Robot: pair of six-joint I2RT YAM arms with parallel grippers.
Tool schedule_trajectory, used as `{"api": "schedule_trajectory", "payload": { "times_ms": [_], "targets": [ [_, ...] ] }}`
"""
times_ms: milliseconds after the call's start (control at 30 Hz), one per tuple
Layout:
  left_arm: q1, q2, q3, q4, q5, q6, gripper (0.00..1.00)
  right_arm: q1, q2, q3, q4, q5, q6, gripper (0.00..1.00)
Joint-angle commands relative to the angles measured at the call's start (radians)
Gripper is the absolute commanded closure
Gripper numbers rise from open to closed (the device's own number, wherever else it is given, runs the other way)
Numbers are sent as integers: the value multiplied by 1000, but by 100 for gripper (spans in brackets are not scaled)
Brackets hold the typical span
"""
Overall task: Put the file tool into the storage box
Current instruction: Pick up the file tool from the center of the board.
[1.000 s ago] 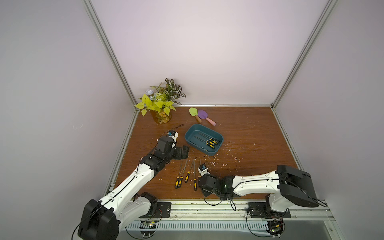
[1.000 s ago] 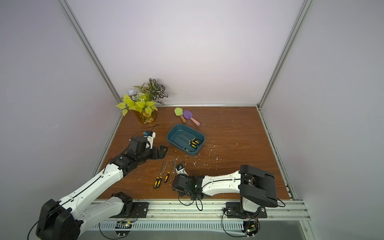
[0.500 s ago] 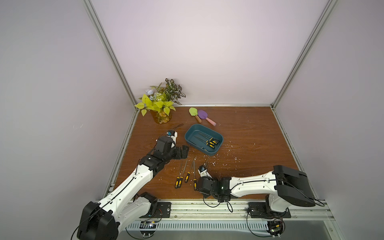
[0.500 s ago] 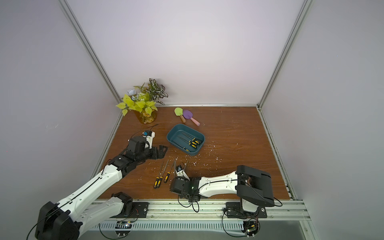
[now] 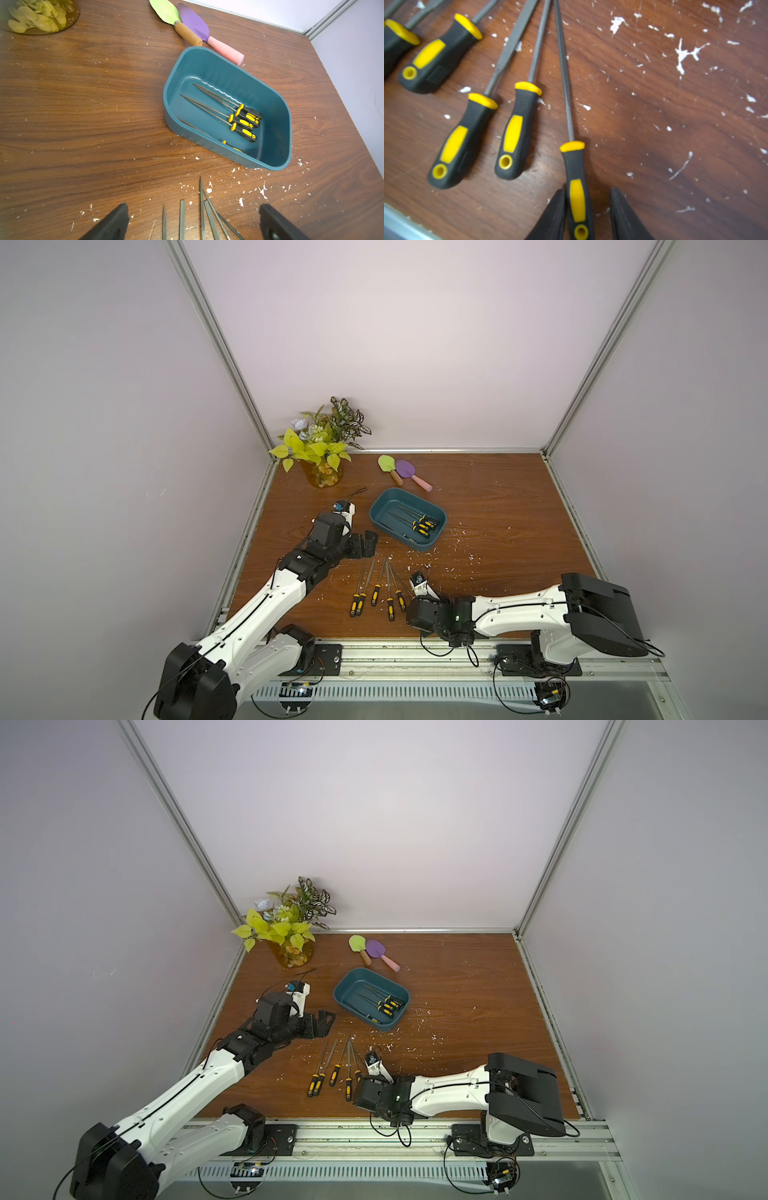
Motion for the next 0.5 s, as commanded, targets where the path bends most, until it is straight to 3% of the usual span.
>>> {"api": "schedule_trajectory", "payload": {
  "times_ms": [0, 233, 467],
  "targets": [
    [10, 8, 23, 3, 9, 6, 1, -3, 2, -2, 21, 3, -16, 60],
    [10, 4, 24, 1, -2, 8, 1, -3, -24, -17, 10, 32, -25, 76],
    [10, -13, 16, 26, -7, 9, 0, -4, -227, -69, 14, 81, -101, 86]
  ]
}}
